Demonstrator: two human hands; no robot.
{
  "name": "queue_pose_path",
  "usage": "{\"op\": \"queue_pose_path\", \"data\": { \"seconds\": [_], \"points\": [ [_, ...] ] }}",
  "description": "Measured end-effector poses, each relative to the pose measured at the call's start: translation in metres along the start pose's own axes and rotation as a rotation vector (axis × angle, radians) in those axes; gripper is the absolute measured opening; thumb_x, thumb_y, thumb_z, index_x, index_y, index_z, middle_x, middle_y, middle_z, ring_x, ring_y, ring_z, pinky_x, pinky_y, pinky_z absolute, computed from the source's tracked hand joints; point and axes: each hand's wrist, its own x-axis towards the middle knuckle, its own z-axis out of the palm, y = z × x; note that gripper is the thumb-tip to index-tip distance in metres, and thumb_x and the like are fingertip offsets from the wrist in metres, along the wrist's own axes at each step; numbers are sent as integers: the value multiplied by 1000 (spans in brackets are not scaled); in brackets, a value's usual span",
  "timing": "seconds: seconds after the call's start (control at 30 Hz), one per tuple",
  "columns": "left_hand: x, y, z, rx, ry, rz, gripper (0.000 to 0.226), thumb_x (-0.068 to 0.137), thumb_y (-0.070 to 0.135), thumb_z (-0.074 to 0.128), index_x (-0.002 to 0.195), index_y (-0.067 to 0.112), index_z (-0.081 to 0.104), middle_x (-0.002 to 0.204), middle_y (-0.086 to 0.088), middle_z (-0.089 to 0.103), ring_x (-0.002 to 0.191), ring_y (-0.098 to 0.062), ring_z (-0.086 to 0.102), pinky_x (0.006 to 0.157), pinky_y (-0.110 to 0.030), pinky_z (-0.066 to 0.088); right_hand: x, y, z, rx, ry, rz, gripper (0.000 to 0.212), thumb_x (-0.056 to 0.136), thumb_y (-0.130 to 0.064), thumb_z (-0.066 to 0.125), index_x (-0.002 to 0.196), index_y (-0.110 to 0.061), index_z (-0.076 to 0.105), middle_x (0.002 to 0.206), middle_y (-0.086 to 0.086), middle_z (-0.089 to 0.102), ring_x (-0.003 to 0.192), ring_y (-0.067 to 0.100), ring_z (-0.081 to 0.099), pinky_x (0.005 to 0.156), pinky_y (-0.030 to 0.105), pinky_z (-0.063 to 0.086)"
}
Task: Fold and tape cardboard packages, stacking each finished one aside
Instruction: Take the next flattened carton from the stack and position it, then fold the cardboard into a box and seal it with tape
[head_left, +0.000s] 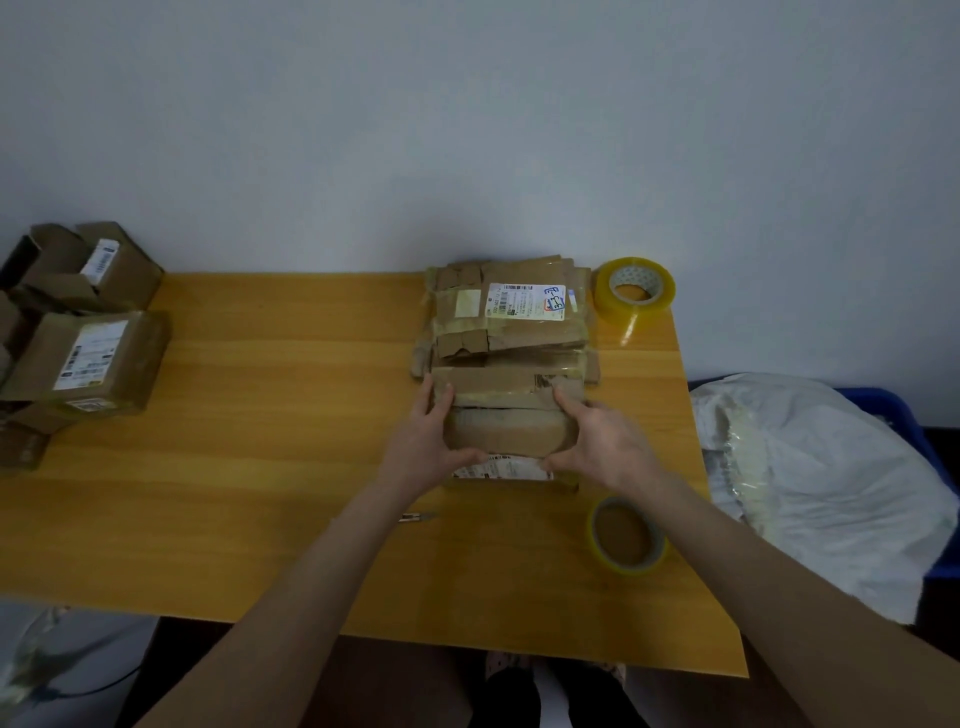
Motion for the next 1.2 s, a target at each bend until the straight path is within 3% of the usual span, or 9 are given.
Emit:
{"op": "queue_pose_path", "data": {
  "seconds": [0.3, 0.43, 0.5, 0.6, 0.77, 0.87, 0.97, 1.07, 1.2],
  "points": [
    [-2, 8, -2, 365, -43, 146, 84, 91, 50, 51, 153, 18, 5, 160, -1, -9, 147, -18, -5, 118, -34, 13, -10, 1, 7, 98, 59, 34, 86, 75, -48, 76, 148, -33, 32, 138, 4, 49, 118, 27, 52, 97, 41, 47],
    [-3, 2, -2, 319, -45, 162, 83, 89, 45, 56, 153, 21, 8, 160, 3, -4, 147, -15, -5, 118, -35, 18, -31, 23, 9, 654, 194, 92, 50, 72, -46, 79, 109, -22, 56, 108, 3, 64, 100, 23, 61, 80, 38, 53],
    [0, 2, -5, 330, -40, 179, 83, 90, 42, 58, 153, 21, 8, 160, 3, -5, 147, -15, -5, 117, -36, 20, -48, 34, 19, 497, 189, 186, 48, 72, -60, 72, 89, -20, 53, 83, 2, 63, 78, 21, 63, 65, 35, 51],
    [6, 2, -7, 325, -40, 194, 83, 89, 37, 60, 153, 19, 9, 160, 3, -4, 147, -16, -5, 118, -35, 16, -63, 40, 51, -74, -197, 246, 52, 76, -65, 65, 100, -19, 61, 95, 1, 66, 91, 19, 61, 76, 34, 53],
    [11, -3, -10, 318, -45, 215, 84, 88, 34, 63, 152, 22, 12, 160, 5, -1, 147, -14, -3, 118, -36, 17, -69, 42, 89, -357, -213, 183, 23, 97, -19, 47, 119, -19, 56, 110, 3, 64, 102, 20, 56, 92, 31, 42],
    [13, -4, -15, 342, -54, 230, 83, 88, 35, 63, 152, 24, 11, 160, 6, 0, 147, -13, -3, 118, -36, 19, -71, 46, 77, -154, -34, 187, 26, 99, -24, 47, 122, -21, 57, 97, 4, 68, 82, 20, 62, 65, 28, 41],
    [14, -5, -19, 370, -71, 250, 83, 89, 36, 63, 153, 24, 12, 160, 6, 0, 147, -13, -2, 118, -35, 19, -77, 46, 39, 358, 185, 188, 33, 98, -32, 50, 129, -24, 57, 95, 10, 70, 83, 25, 64, 67, 34, 47],
    [14, -5, -20, 377, -84, 256, 83, 88, 35, 63, 153, 25, 12, 160, 7, 0, 147, -14, -1, 117, -36, 23, -82, 24, -17, 761, 496, 106, 17, 95, -16, 54, 102, -21, 69, 88, 5, 68, 80, 18, 60, 73, 32, 44],
    [15, -6, -21, 367, -83, 262, 83, 87, 34, 66, 152, 25, 15, 160, 6, 4, 148, -16, 2, 117, -38, 20, -58, -35, -68, 759, 252, -105, 18, 95, -16, 53, 99, -13, 70, 96, 4, 69, 86, 17, 61, 78, 31, 47]
  ]
}}
